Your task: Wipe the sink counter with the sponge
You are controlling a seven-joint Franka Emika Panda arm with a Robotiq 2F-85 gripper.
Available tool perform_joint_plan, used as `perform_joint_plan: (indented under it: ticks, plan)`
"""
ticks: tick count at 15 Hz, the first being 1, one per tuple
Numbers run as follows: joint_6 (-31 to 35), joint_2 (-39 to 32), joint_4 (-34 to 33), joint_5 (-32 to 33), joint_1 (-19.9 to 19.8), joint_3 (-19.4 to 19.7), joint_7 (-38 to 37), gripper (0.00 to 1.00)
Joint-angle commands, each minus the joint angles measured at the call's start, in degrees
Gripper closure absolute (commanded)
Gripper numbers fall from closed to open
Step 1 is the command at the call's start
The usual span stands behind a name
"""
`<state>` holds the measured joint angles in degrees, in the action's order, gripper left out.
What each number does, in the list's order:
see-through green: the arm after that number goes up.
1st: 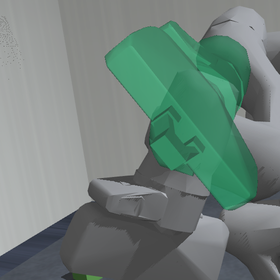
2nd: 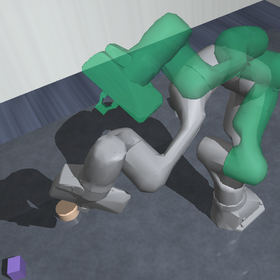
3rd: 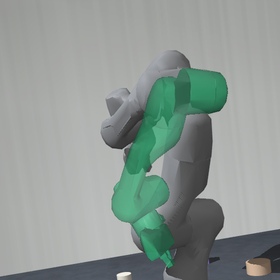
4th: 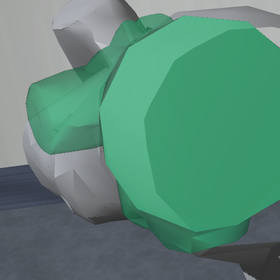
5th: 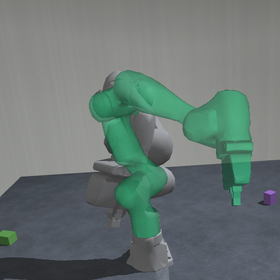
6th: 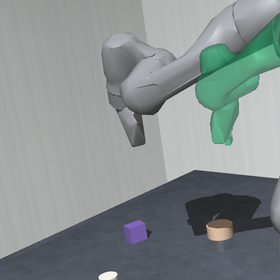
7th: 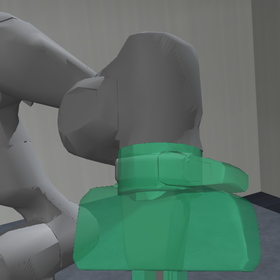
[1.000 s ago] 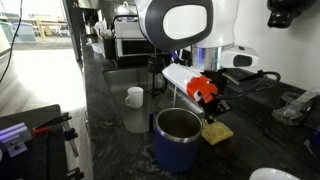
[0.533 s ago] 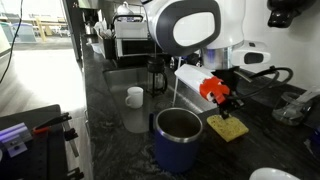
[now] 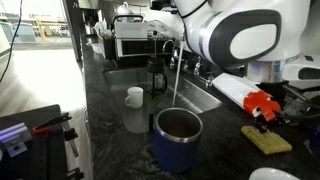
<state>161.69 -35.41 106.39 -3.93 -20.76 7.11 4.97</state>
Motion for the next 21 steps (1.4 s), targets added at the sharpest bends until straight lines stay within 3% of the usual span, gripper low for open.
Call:
perform_joint_plan:
  ticks: [1, 10, 16, 21]
  plan:
    - [-3.96, -5.04, -7.14, -0.55, 0.32, 0.1, -1.23, 0.99]
    - [-6.03, -1.16, -0.68, -1.4, 0.32, -4.31, 1.95, 0.99]
    - [-3.26, 6.21, 12.63, -0.74, -0.81, -5.82, 9.16, 0.99]
    - [-1.8, 10.25, 19.69, 0.23, -0.32, -2.56, 10.12, 0.99]
